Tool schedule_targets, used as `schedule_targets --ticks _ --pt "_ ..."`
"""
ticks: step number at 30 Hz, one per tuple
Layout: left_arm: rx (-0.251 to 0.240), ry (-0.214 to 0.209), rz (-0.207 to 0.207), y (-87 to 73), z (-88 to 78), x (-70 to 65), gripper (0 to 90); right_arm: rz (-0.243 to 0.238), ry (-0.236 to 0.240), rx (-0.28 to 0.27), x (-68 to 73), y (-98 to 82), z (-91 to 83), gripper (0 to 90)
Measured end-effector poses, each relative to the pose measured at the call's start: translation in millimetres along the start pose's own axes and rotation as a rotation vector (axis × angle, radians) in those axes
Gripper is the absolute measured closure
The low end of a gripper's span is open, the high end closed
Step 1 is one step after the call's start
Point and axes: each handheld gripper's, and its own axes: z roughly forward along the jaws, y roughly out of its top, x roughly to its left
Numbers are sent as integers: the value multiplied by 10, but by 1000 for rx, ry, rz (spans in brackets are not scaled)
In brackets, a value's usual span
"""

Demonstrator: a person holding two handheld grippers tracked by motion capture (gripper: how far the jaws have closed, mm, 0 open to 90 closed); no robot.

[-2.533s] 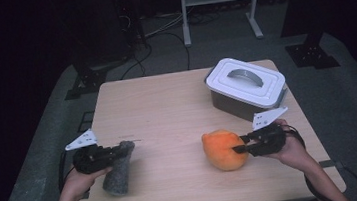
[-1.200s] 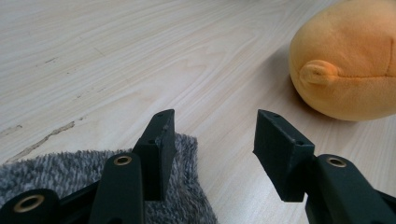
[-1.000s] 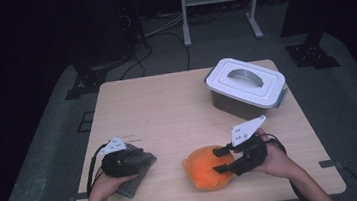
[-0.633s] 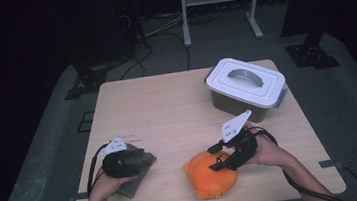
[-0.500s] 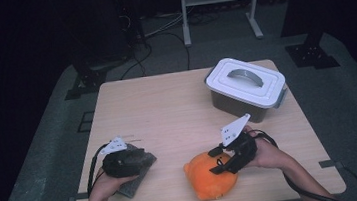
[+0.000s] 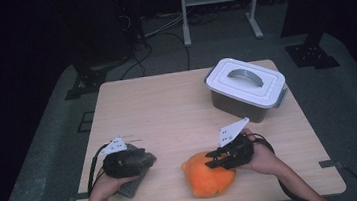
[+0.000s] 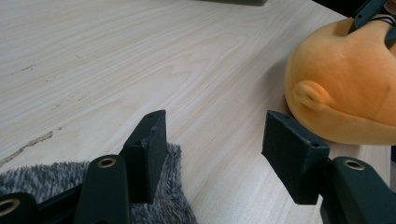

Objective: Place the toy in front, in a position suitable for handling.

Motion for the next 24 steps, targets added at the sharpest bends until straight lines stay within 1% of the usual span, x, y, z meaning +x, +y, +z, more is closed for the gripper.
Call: schedule_targets --ticks 1,2,3,7,10,11,12,13,16,17,18,19,20,21,22,23,24 --pt "-5 -1 -2 2 -5 2 396 24 -14 -15 -13 -12 -34 705" --pt "-9 -1 -3 3 -9 3 396 24 -14 -15 -13 -12 -34 705" --pt "-10 0 -4 5 -14 3 395 34 -25 -20 -18 -17 -47 708" --pt "-11 0 0 8 -15 0 391 70 -85 -36 -40 -44 -125 708" --pt "-11 -2 6 9 -8 -3 387 85 -152 -34 -36 -70 -188 707" --pt "-7 -4 7 8 -5 -5 381 97 -174 -36 -45 -100 -222 705" --pt "-7 -3 9 5 1 -6 381 97 -174 -36 -45 -100 -222 705" --pt "-3 -2 8 2 9 -7 376 109 -184 -34 -50 -136 -242 705" --pt "2 -5 9 0 18 -8 374 120 -182 -38 -34 -161 -259 702" --pt "3 -5 11 2 19 -9 368 126 -170 -39 -17 -174 -265 685" --pt "3 -5 11 3 21 -12 368 126 -170 -39 -17 -174 -265 685" --pt "2 -6 11 3 23 -16 367 131 -150 -36 -14 -180 -272 661" --pt "2 -8 12 3 25 -17 367 131 -150 -36 -14 -180 -272 661" --pt "4 -10 15 0 28 -18 362 138 -135 -43 -18 -179 -288 622" --pt "7 -9 18 -3 29 -17 362 138 -135 -43 -18 -179 -288 622" --pt "9 -8 18 -5 31 -16 360 143 -118 -50 -29 -178 -297 598" --pt "9 -8 17 -7 32 -13 356 154 -110 -53 -34 -172 -305 573"
